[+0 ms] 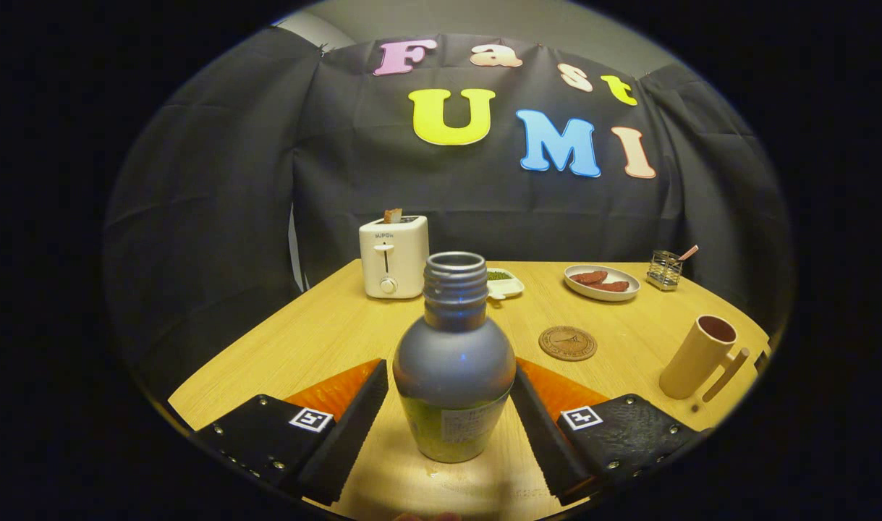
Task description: Take the bottle from table, then pour the juice into the cup, finally place the bottle on the coaster
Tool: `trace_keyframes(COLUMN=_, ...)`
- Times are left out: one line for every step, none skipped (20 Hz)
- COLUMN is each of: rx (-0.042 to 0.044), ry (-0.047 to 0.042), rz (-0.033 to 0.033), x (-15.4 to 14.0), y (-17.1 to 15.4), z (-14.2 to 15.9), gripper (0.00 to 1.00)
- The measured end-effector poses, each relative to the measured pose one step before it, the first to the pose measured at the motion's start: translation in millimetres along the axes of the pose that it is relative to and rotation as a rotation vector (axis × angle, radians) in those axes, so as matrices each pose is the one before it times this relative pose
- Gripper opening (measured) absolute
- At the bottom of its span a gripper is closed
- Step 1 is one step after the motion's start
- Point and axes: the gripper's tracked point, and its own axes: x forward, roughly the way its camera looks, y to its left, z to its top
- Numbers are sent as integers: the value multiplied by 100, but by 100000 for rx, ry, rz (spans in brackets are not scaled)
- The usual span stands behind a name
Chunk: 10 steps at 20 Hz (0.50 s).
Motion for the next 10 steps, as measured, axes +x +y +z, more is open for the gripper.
trace_keyframes(rx=-224, ry=1377, rz=-313, x=141, y=-36, z=-490, gripper=99)
trace_keyframes(rx=-337, ry=1364, rz=-334, x=95, y=-43, z=-542, gripper=99)
trace_keyframes(rx=-231, ry=1095, rz=-97, x=59, y=-41, z=-372, gripper=99)
trace_keyframes(rx=267, ry=936, rz=-149, x=71, y=-62, z=-428, gripper=99)
trace_keyframes(rx=668, ry=945, rz=-48, x=78, y=-78, z=-332, gripper=99)
trace_keyframes(rx=557, ry=823, rz=-26, x=28, y=-35, z=-331, gripper=99)
trace_keyframes(rx=268, ry=452, rz=26, x=-28, y=-52, z=-180, gripper=99)
trace_keyframes(rx=113, ry=517, rz=50, x=12, y=29, z=-254, gripper=99)
trace_keyframes(rx=-158, ry=1191, rz=374, x=102, y=32, z=-243, gripper=99)
trace_keyframes(rx=-783, ry=1270, rz=438, x=128, y=90, z=-471, gripper=99)
